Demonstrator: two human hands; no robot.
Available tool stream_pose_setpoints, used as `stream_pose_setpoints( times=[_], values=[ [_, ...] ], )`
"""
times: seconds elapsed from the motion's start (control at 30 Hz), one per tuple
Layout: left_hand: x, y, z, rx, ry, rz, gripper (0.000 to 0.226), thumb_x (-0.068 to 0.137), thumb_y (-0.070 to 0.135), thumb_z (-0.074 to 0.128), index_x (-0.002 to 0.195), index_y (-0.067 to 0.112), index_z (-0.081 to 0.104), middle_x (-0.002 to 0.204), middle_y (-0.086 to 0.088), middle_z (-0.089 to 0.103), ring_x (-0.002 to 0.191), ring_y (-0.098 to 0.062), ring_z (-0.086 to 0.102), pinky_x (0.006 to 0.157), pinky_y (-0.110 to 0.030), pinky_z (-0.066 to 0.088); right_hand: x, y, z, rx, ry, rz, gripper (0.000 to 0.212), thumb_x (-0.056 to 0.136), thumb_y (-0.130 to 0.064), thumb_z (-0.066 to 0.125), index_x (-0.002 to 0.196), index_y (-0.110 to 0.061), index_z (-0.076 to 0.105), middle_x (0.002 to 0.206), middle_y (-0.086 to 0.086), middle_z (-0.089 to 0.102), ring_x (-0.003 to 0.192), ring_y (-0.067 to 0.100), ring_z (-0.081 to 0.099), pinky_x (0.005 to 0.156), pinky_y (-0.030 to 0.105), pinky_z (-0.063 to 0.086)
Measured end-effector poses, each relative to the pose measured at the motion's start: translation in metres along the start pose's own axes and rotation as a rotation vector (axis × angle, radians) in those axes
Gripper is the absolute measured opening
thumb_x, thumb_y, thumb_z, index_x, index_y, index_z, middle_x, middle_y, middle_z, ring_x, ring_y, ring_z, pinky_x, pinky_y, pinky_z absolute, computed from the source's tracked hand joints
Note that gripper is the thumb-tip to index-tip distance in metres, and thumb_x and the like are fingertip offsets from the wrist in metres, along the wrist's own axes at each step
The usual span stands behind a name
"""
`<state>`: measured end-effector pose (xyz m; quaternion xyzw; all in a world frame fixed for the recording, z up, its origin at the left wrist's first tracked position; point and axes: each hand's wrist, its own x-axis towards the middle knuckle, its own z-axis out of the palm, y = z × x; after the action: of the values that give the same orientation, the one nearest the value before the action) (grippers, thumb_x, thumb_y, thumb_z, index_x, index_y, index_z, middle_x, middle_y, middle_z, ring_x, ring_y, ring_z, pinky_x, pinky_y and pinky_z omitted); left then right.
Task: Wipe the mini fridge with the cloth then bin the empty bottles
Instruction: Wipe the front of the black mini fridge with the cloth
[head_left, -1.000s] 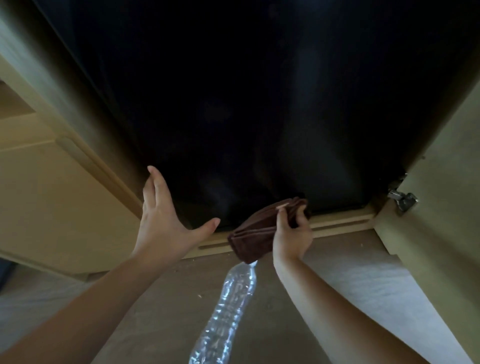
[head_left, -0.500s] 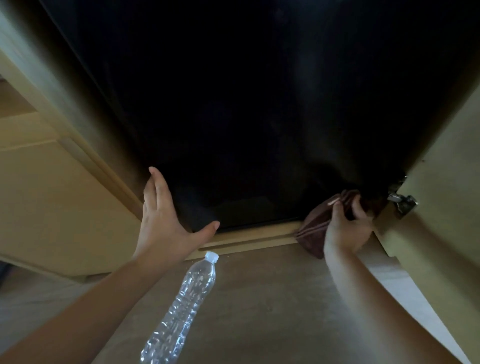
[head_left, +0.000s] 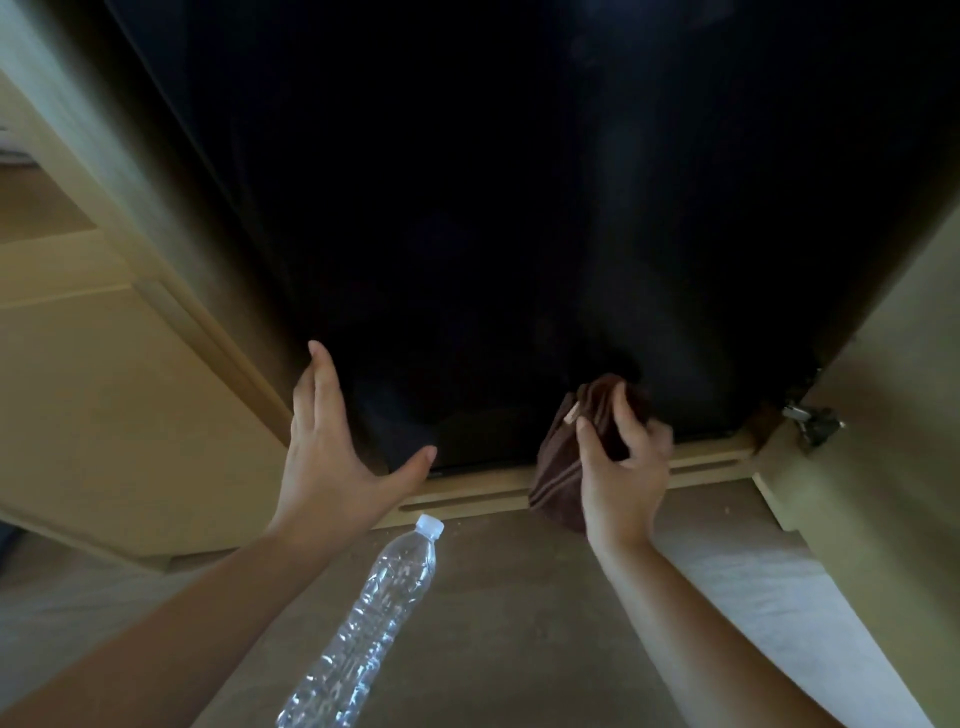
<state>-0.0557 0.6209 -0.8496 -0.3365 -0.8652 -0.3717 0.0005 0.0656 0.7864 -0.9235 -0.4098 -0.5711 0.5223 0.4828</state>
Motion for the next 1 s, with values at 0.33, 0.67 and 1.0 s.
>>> stream_pose_setpoints(
  times=[0.33,0.67,1.0],
  values=[
    [0.000,-0.010,0.002,0.016,-0.054,0.026,0.125,0.059,0.054,0.074,0.129,0.047,-0.029,0.145,0.005,0.022,0.133,-0.013,0.029,0.103,-0.031,0.034,-0.003,0.028,0.012,-0.371,-0.053,-0.417,0.041,0.079,-0.006,0.068,0.119,-0.007,0.057,0.120,0.026,0.039,0.108,0.026,0.047,0.094,0.026,0.039],
    [-0.004,-0.019,0.001,-0.007,-0.118,0.011,0.119,0.067,0.044,0.074,0.130,0.045,-0.027,0.145,0.008,0.022,0.130,-0.006,0.031,0.092,-0.019,0.030,0.003,0.005,0.008,-0.241,-0.072,-0.388,0.037,0.082,-0.005,0.065,0.118,-0.004,0.054,0.117,0.014,0.036,0.102,0.002,0.039,0.087,-0.004,0.026],
    [-0.004,-0.016,0.003,0.003,-0.100,0.007,0.120,0.066,0.046,0.074,0.131,0.043,-0.028,0.146,0.008,0.020,0.125,0.001,0.027,0.092,-0.018,0.030,0.008,0.024,0.017,-0.263,0.024,-0.578,0.033,0.083,-0.017,0.060,0.115,-0.015,0.051,0.117,0.027,0.038,0.109,0.022,0.042,0.099,0.007,0.031]
  ],
)
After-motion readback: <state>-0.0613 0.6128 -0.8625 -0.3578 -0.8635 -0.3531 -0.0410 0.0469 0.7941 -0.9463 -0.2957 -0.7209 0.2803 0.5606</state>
